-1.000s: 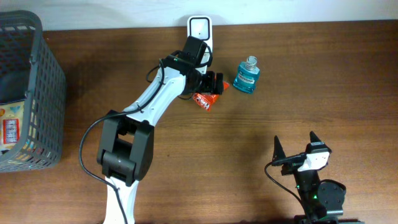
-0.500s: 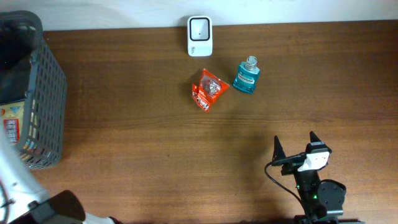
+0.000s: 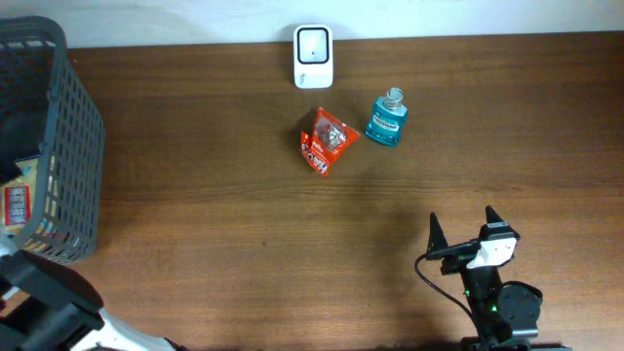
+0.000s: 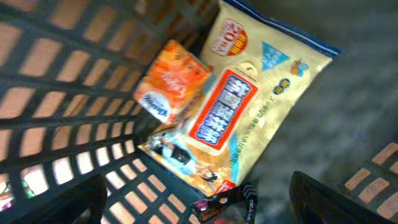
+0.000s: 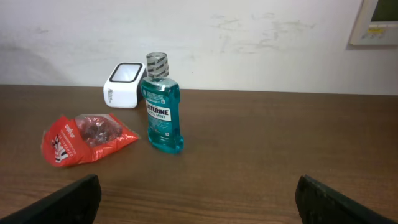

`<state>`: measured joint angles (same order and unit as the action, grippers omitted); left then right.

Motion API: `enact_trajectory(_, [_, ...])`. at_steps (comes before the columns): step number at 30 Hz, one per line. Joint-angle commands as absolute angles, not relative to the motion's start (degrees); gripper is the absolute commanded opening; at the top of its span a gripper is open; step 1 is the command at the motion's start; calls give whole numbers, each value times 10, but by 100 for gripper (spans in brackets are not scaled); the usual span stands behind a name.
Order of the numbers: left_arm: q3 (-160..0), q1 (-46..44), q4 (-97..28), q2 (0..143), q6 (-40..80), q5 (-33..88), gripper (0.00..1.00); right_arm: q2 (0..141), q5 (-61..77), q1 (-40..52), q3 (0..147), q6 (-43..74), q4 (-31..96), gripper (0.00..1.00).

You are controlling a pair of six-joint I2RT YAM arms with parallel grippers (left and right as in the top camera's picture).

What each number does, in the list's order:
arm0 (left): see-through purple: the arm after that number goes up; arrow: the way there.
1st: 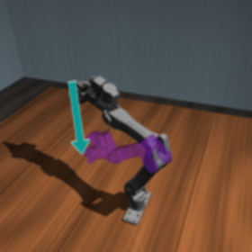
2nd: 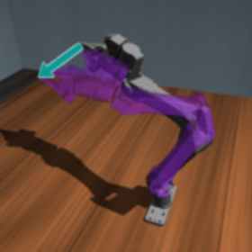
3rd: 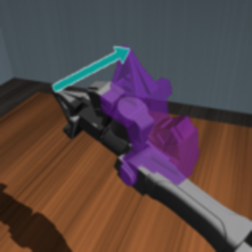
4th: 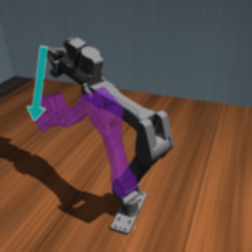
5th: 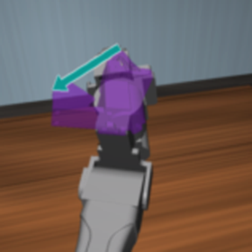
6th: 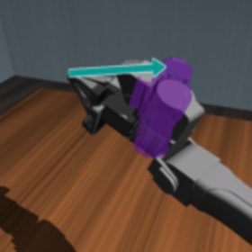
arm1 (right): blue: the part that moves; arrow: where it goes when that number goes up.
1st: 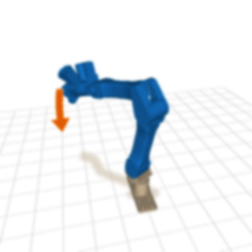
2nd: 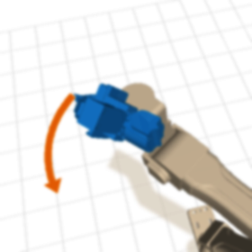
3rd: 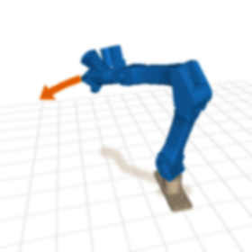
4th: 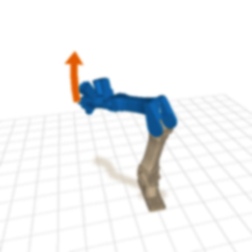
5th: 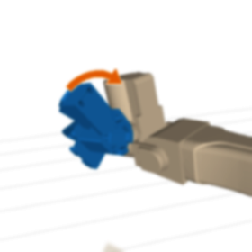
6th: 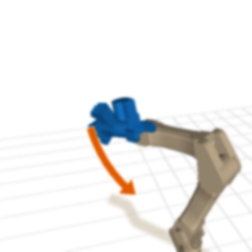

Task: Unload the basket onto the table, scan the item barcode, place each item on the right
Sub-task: 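Grasp the yellow printed snack packet in the basket with the left gripper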

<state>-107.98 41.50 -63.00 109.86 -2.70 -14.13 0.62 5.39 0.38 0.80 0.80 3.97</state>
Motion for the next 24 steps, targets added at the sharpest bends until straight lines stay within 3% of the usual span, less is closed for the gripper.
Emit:
enact_trajectory(1, [-1079,398,-629,1156,-48,-128,97,2,53,7,3,4,41,99])
enact_trajectory(15, [-1049,372,-583,1275,-87,-210,97,2,53,7,3,4,41,99])
enact_trajectory(23, [-1032,381,-574,1319,-87,-204,92,2,53,7,3,4,41,99])
enact_trajectory(24, [-1032,381,-575,1319,-87,-204,84,2,53,7,3,4,41,99])
